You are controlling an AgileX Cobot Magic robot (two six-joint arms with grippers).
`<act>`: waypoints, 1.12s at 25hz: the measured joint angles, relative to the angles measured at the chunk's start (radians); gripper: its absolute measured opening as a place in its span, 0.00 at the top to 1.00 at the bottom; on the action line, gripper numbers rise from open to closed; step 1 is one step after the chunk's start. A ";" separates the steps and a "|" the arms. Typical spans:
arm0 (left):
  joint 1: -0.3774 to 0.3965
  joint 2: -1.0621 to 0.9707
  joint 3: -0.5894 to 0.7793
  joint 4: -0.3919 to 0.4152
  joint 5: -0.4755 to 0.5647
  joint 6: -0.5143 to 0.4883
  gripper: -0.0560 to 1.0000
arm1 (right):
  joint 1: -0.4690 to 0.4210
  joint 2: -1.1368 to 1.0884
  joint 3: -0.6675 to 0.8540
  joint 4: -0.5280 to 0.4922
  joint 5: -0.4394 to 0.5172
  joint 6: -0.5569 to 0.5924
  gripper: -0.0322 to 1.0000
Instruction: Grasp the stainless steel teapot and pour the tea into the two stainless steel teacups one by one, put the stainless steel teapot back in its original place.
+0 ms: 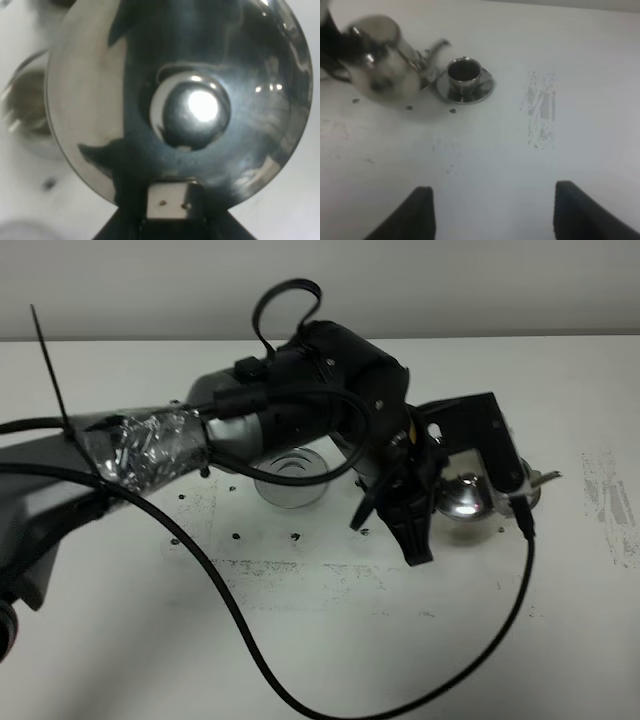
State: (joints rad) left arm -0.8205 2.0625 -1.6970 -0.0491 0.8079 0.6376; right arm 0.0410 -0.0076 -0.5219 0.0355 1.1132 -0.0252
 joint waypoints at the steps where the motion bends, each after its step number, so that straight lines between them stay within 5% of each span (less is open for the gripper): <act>1: 0.023 -0.002 -0.009 0.001 0.022 0.004 0.77 | 0.000 0.000 0.000 0.000 0.000 0.000 0.49; 15: 0.253 0.085 -0.307 0.049 0.215 0.256 0.77 | 0.000 0.000 0.000 0.000 0.000 0.000 0.49; 22: 0.285 0.264 -0.544 0.142 0.283 0.443 0.77 | 0.000 0.000 0.000 0.000 0.000 0.000 0.49; 28: 0.279 0.312 -0.575 0.192 0.281 0.664 0.77 | 0.000 0.000 0.000 0.000 0.000 0.000 0.49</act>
State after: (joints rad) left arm -0.5417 2.3745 -2.2723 0.1426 1.0892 1.3016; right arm 0.0410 -0.0076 -0.5219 0.0355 1.1132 -0.0252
